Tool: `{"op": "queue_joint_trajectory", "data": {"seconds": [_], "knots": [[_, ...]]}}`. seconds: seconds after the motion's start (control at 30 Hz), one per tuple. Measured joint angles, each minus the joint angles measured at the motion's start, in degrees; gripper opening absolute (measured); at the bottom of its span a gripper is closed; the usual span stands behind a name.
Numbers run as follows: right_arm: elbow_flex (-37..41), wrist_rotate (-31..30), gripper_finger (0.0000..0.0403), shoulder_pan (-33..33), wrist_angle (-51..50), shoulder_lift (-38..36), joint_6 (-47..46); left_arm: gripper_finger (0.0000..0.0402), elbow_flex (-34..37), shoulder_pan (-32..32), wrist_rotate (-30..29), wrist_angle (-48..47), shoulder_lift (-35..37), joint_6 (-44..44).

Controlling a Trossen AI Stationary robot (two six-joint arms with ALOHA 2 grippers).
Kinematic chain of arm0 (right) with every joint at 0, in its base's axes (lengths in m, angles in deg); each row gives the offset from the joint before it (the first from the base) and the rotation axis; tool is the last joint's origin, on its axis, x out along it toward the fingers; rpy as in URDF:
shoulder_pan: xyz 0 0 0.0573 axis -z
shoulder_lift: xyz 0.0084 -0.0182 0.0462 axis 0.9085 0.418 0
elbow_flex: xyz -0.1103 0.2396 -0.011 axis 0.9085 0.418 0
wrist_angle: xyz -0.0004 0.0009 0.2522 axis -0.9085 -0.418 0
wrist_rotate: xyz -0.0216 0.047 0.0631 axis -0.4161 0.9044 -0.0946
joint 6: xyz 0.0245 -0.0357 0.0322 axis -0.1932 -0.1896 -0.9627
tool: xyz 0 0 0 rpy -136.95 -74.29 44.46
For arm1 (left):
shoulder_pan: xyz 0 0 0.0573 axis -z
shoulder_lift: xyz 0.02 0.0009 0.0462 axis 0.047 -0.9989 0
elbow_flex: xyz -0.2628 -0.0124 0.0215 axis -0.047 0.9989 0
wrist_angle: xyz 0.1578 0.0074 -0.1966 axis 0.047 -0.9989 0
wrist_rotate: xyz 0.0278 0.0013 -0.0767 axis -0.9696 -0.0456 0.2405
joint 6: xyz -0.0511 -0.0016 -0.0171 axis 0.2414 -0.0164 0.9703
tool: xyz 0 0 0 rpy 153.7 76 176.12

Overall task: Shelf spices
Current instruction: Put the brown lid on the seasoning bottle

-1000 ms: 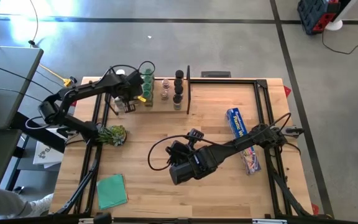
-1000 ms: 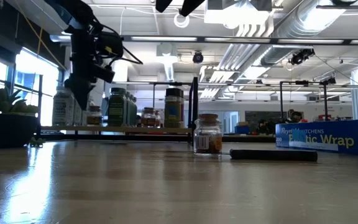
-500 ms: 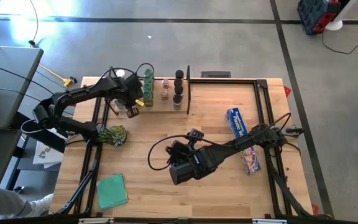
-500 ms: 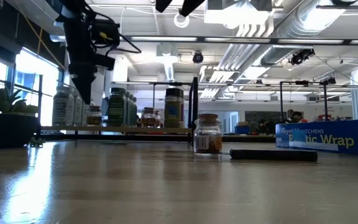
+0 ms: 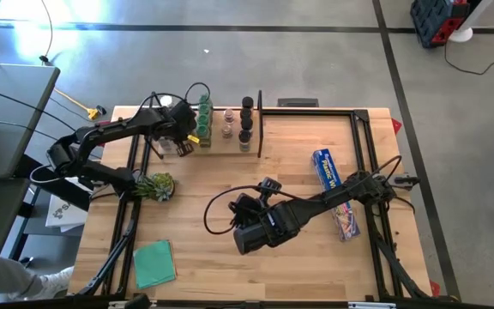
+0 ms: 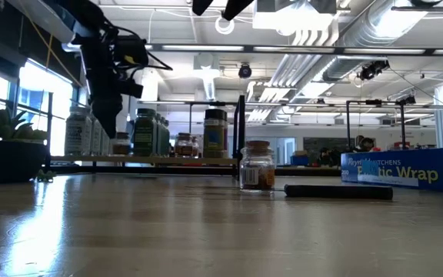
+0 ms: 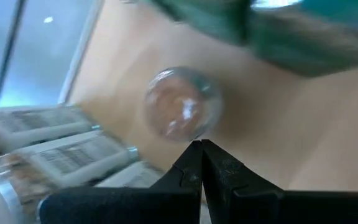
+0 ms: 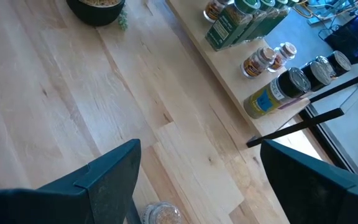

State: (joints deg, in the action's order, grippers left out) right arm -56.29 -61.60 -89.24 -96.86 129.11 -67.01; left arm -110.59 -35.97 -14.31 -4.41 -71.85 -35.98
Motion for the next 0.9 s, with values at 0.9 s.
{"op": "queue_joint_trajectory", "data": {"seconds": [0.9], "knots": [[0.0, -1.2, 0.0326, 0.0, 0.1, 0.0, 0.0, 0.0000, 0.0, -0.2, 5.1, 3.0, -0.1, 5.0]]}}
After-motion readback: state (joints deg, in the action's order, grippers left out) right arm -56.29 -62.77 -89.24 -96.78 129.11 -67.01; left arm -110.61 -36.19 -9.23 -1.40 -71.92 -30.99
